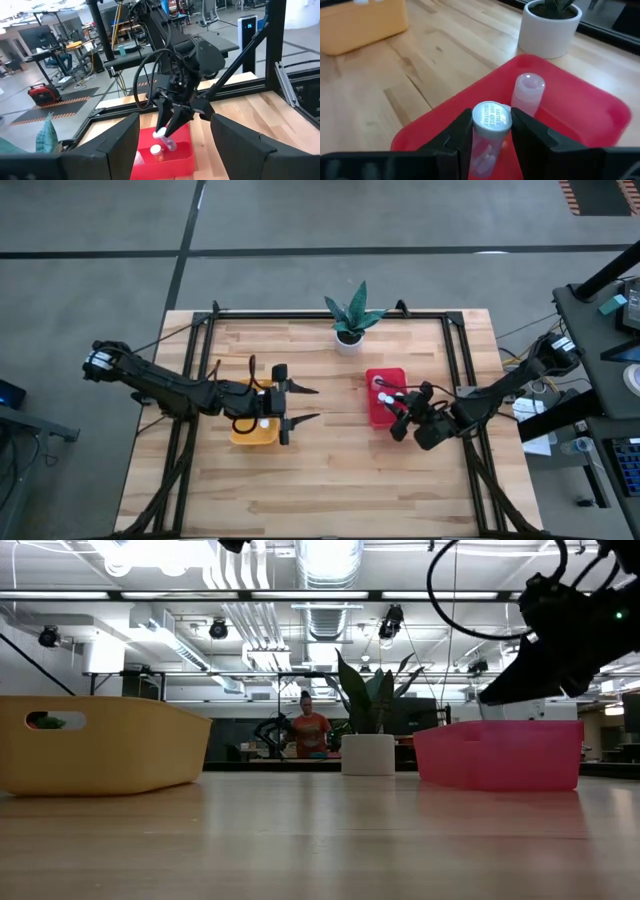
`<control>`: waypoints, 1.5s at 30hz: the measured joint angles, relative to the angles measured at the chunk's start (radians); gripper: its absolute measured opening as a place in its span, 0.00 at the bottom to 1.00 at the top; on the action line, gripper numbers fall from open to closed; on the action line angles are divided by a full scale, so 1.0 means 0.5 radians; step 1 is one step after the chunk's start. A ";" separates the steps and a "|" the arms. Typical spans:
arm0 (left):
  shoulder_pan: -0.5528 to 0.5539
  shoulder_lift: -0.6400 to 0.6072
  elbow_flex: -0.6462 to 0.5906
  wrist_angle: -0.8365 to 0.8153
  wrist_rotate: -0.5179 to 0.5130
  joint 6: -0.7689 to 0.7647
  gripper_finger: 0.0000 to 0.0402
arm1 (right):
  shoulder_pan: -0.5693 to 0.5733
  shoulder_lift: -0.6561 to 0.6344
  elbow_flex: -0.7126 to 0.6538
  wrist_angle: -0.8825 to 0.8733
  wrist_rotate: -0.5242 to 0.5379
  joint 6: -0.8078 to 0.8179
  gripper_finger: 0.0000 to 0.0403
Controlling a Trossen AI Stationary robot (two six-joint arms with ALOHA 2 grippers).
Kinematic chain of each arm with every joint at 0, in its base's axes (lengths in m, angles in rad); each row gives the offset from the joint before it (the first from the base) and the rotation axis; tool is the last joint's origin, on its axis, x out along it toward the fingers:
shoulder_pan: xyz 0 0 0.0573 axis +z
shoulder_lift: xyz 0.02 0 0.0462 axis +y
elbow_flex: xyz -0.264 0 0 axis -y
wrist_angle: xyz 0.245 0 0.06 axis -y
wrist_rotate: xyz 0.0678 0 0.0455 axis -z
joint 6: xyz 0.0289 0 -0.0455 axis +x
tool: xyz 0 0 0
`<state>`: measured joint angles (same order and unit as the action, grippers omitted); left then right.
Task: Pick and place medicine bottles into bin by pill shape (circle, oval)
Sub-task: Put the blue capsule bottle into the red bin
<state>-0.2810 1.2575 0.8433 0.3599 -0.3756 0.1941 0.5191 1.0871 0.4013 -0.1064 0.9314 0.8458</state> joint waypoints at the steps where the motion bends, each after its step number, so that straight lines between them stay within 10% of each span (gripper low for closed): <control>1: 0.000 0.000 0.000 -0.001 0.000 0.012 0.57 | 0.001 0.001 -0.028 0.065 0.011 -0.001 0.28; 12: 0.000 0.002 0.000 0.003 -0.001 0.045 0.57 | 0.048 0.016 -0.284 0.825 0.007 -0.483 0.28; 45: 0.000 0.005 0.000 0.043 0.000 0.046 0.57 | 0.048 0.110 -0.330 0.852 -0.028 -0.456 0.43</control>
<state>-0.2810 1.2598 0.8433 0.3816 -0.3758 0.2169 0.5430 1.1420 0.2363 0.3195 0.9173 0.6178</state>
